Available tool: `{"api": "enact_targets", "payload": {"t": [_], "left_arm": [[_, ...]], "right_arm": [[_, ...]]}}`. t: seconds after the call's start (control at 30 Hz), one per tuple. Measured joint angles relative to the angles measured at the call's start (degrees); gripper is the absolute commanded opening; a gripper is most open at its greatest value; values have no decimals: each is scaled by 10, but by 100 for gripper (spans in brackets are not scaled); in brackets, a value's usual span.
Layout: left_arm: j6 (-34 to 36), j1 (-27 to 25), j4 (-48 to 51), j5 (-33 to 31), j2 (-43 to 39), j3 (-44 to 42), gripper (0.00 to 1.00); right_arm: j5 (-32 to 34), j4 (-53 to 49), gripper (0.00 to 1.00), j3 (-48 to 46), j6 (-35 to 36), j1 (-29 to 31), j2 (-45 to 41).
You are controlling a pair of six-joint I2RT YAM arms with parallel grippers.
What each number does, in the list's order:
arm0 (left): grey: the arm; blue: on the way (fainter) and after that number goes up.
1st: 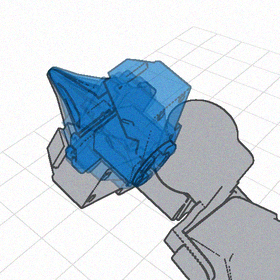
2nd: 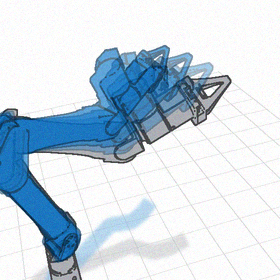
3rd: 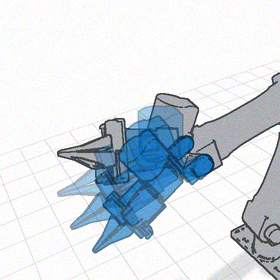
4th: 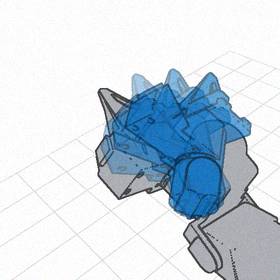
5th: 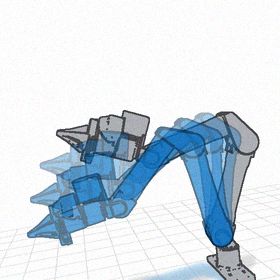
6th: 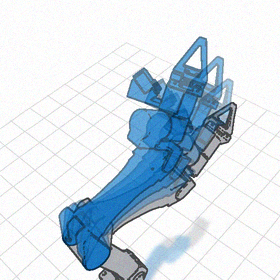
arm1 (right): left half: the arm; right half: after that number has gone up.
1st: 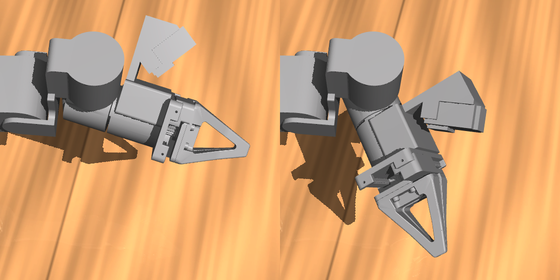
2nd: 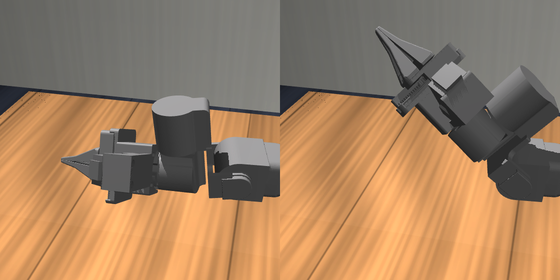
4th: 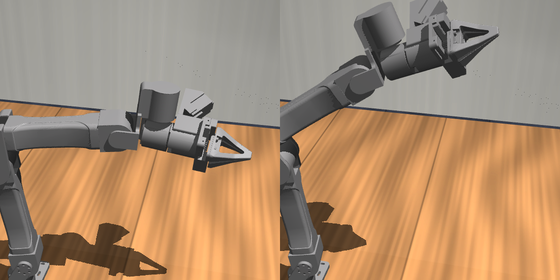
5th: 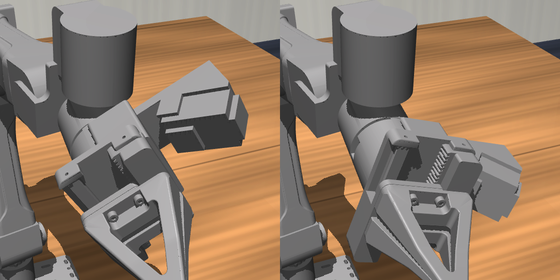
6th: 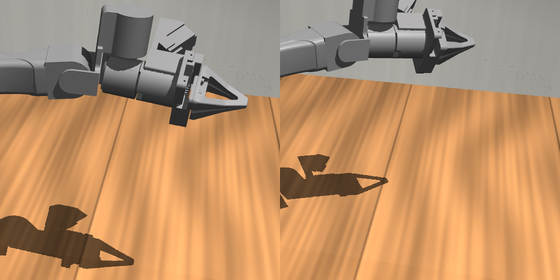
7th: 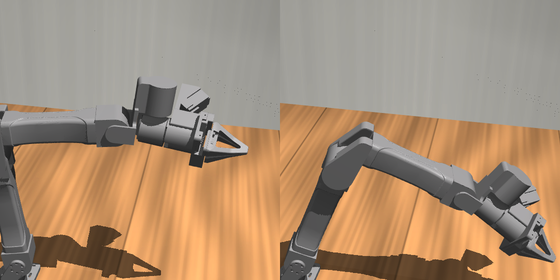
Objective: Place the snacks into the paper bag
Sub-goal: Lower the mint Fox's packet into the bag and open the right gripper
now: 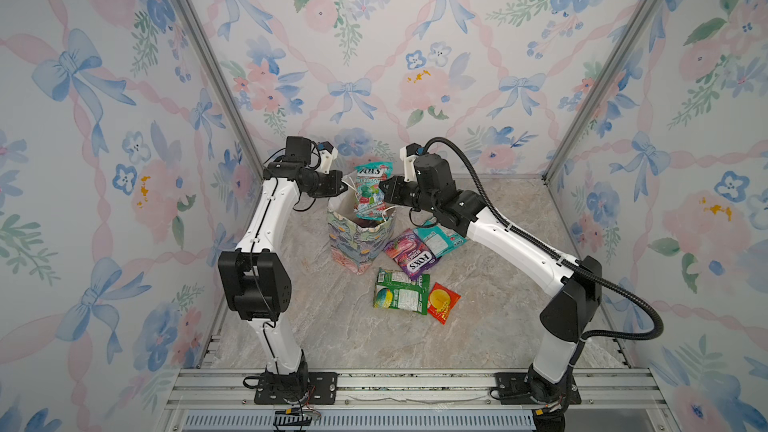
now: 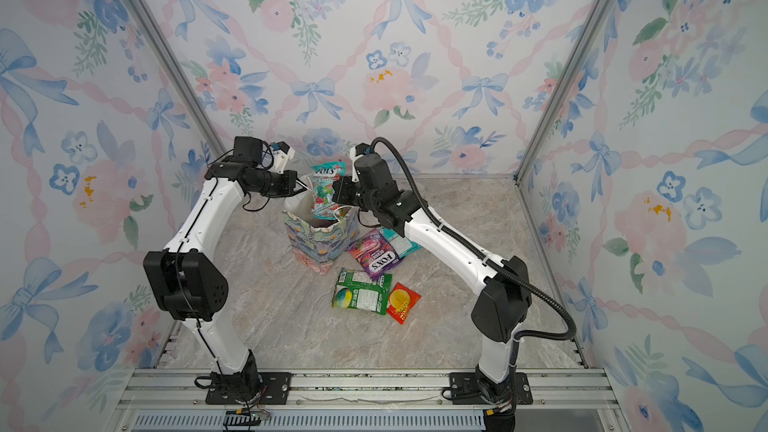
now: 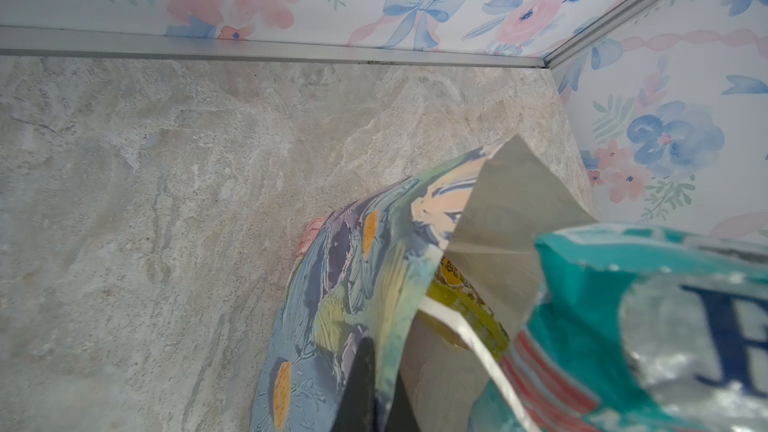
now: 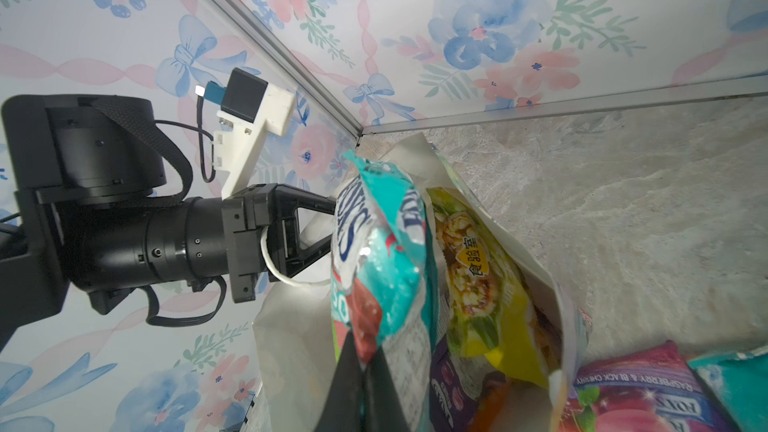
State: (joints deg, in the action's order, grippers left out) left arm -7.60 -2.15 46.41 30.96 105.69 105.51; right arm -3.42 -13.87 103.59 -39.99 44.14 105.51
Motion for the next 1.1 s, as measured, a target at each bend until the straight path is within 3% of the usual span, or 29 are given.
{"api": "enact_targets", "payload": {"t": [0.33, 0.83, 0.93, 1.07, 1.1], "left_arm": [[0, 0, 0, 0, 0, 0, 0], [0, 0, 0, 0, 0, 0, 0], [0, 0, 0, 0, 0, 0, 0], [0, 0, 0, 0, 0, 0, 0], [0, 0, 0, 0, 0, 0, 0]], "right_arm": [[-8, 13, 0, 9, -29, 5, 49], [-8, 58, 1, -15, -57, 5, 52], [-8, 60, 16, -26, -63, 5, 51], [-9, 64, 57, -28, -66, 5, 48], [-7, 65, 62, -28, -67, 5, 45]]}}
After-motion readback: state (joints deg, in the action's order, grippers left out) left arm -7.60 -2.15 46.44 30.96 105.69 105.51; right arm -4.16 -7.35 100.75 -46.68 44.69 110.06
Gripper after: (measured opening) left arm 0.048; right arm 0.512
